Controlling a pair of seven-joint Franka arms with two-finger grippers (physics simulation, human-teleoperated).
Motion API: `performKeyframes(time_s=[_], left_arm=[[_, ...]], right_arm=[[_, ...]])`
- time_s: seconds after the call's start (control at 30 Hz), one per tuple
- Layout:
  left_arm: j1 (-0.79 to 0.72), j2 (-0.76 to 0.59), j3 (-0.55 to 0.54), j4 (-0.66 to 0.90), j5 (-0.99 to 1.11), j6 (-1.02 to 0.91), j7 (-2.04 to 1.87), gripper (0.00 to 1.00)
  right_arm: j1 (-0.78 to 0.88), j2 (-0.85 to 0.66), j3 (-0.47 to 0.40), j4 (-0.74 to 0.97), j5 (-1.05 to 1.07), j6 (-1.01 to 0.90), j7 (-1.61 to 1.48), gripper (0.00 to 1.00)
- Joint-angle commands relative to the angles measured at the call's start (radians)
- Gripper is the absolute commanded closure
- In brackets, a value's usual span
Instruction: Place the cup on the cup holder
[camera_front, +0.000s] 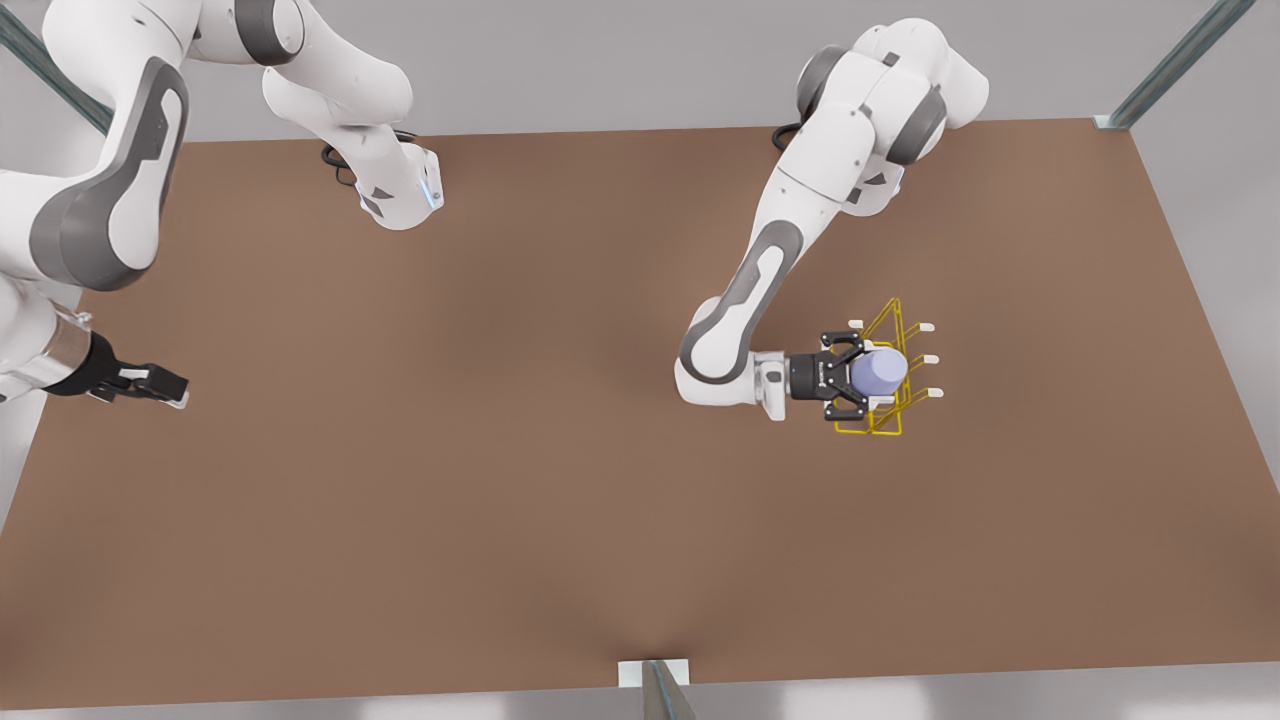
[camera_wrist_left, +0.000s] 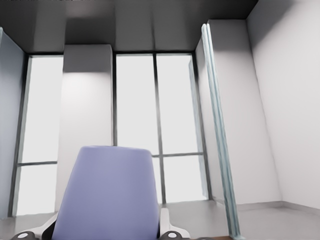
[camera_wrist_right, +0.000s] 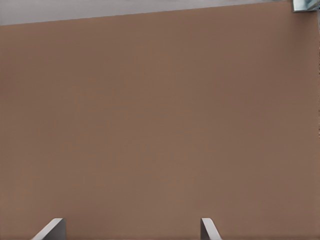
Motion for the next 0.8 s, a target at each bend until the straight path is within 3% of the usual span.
performKeyframes(time_s=[0.0, 0.57, 0.6, 0.63, 0.77], left_arm=[[0.000, 0.005, 0.000, -0.002, -0.020, -0.009, -0.023, 0.23], [0.020, 0.077, 0.002, -0.011, -0.027, 0.007, -0.063, 0.23], [0.020, 0.083, 0.002, -0.011, -0.027, 0.007, -0.063, 0.21], [0.020, 0.083, 0.002, -0.011, -0.027, 0.007, -0.063, 0.00], [0.020, 0.083, 0.002, -0.011, -0.027, 0.005, -0.061, 0.00]], right_arm=[[-0.001, -0.002, 0.000, 0.002, 0.000, -0.001, -0.004, 0.00], [0.010, 0.008, 0.006, 0.002, 0.002, 0.001, -0.011, 0.00], [0.010, 0.009, 0.006, 0.002, 0.002, 0.002, -0.009, 0.00], [0.008, 0.008, 0.006, 0.002, 0.002, 0.001, -0.009, 0.00], [0.010, 0.008, 0.006, 0.002, 0.002, 0.002, -0.009, 0.00]])
